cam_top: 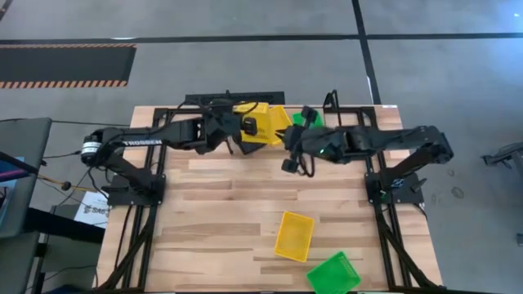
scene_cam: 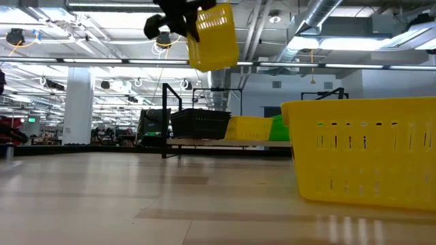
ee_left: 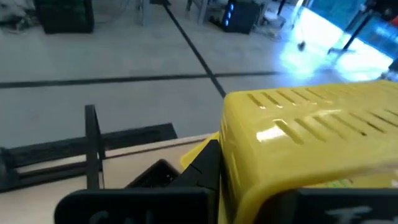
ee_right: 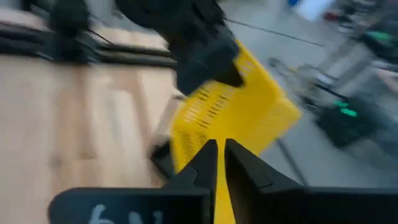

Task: Stack baskets on shelf by color
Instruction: Stack the left yellow bin on top of the yellow bin on the shelf

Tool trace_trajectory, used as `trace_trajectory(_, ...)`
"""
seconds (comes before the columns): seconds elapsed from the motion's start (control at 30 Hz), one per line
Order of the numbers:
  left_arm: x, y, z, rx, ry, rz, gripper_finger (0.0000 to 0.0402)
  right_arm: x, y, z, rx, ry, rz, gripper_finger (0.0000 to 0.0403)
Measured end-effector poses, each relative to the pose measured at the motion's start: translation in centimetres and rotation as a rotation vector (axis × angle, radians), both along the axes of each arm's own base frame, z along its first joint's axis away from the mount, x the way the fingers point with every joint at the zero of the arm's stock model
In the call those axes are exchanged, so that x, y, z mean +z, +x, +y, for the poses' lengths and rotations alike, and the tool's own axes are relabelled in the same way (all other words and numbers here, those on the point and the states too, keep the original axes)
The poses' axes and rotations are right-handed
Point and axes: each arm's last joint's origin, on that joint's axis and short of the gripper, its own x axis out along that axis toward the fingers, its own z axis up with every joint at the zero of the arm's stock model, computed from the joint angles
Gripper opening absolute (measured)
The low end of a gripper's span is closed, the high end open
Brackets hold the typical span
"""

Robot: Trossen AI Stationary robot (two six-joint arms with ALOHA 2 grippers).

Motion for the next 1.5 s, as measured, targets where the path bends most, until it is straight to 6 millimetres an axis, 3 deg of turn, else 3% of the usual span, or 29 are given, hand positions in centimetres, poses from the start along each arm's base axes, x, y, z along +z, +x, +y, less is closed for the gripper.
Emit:
trace_trajectory(0.3, 1.6, 0.8, 0.8, -0.105, 0.092, -0.057, 0.0, -2.3, 1.6, -0.5, -0.209, -0.019, 0.032, 0.0152)
trace_trajectory(0.47, 1.5, 0.8, 0.8, -0.135, 0.089, -0.045, 0.0, -2.0, 2.0, -0.6, -0.301, -0.016, -0.048, 0.0218)
trace_trajectory(0.67, 1.8, 1.0, 0.7, -0.19, 0.097, -0.058, 0.0, -3.1, 3.5, -1.4, -0.365, -0.001, -0.08, 0.0242)
trace_trajectory(0.87, 1.5, 0.9, 0.7, -0.205, 0.101, -0.013, 0.0, -5.3, 5.4, -2.6, -0.439, -0.045, -0.046, 0.0225)
trace_trajectory(1.03, 1.5, 1.0, 0.3, -0.242, 0.071, -0.028, 0.0, -5.0, 5.3, -3.4, -0.562, -0.129, -0.068, 0.0192)
trace_trajectory(1.2, 1.6, 1.1, 0.1, -0.269, 0.06, -0.051, 0.0, -4.2, 4.7, -3.8, -0.584, -0.147, -0.082, 0.012)
trace_trajectory(1.33, 1.6, 1.1, -0.2, -0.285, 0.056, -0.052, 0.0, -3.4, 4.0, -4.0, -0.559, -0.149, -0.071, 0.0027)
trace_trajectory(1.5, 2.0, 1.3, -0.2, -0.308, 0.088, -0.08, 0.0, -2.5, 3.1, -4.1, -0.528, -0.125, -0.075, 0.0004)
